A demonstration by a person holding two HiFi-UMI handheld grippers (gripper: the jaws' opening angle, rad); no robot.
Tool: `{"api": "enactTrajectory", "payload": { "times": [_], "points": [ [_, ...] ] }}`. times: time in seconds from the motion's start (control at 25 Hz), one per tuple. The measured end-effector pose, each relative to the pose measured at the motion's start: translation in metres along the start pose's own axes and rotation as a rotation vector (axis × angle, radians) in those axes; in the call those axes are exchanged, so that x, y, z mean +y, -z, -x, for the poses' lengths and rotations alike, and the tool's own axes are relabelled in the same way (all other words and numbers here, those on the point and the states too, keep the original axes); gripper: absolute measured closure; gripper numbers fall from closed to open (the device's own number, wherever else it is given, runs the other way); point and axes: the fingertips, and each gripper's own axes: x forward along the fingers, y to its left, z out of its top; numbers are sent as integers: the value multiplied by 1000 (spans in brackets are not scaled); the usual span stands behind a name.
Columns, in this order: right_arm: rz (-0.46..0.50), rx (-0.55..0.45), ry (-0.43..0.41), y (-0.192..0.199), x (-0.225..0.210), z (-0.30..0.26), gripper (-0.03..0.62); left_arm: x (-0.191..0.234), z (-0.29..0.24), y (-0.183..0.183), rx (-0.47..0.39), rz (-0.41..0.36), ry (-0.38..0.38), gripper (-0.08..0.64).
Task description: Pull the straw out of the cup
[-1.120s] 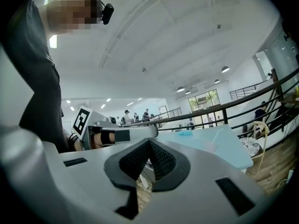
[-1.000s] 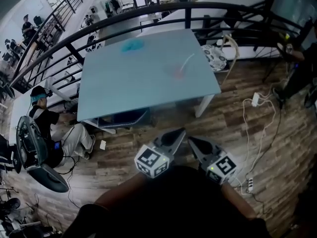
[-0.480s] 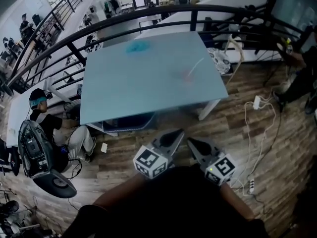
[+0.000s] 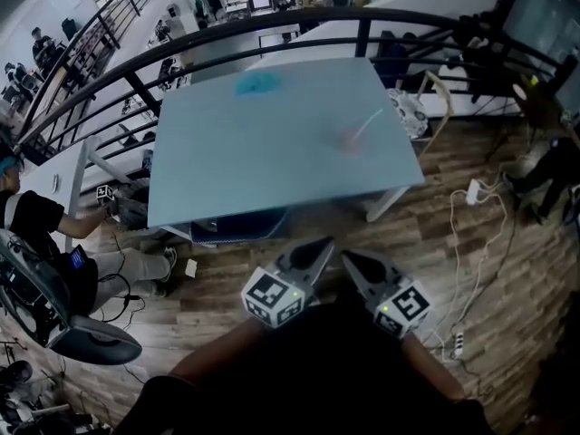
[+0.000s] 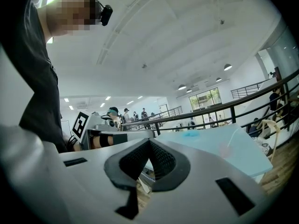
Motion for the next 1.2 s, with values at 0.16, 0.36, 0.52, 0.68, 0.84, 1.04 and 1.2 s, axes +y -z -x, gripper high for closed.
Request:
{"api": "enactTrajectory", "payload": {
  "times": [0.16,0.36,0.52,0.68,0.84,1.04,1.2],
  "points": [
    [10,-7,-17,-1,-9,-8,586,10,-5,-1,-5,-7,-18,549],
    [0,-4,-40,-5,-28,-24,586,27,-20,-3,-7,-25,-29,549],
    [10,16,-48,-5,-52,-29,586,37,-39,-8,-2,-24,-52,549],
    [34,21,-65,-15,-85,-36,586,51,-66,-14,-3,-23,-72,549],
    [22,27,-86,-26,-121,-41,586,65,-99,-21,-18,-23,-96,549],
    [7,55,-119,-47,-169,-46,586,80,-151,-30,-15,-15,-133,549],
    [22,56,-143,-64,-222,-37,586,83,-202,-41,-32,-20,-157,549]
  ]
}}
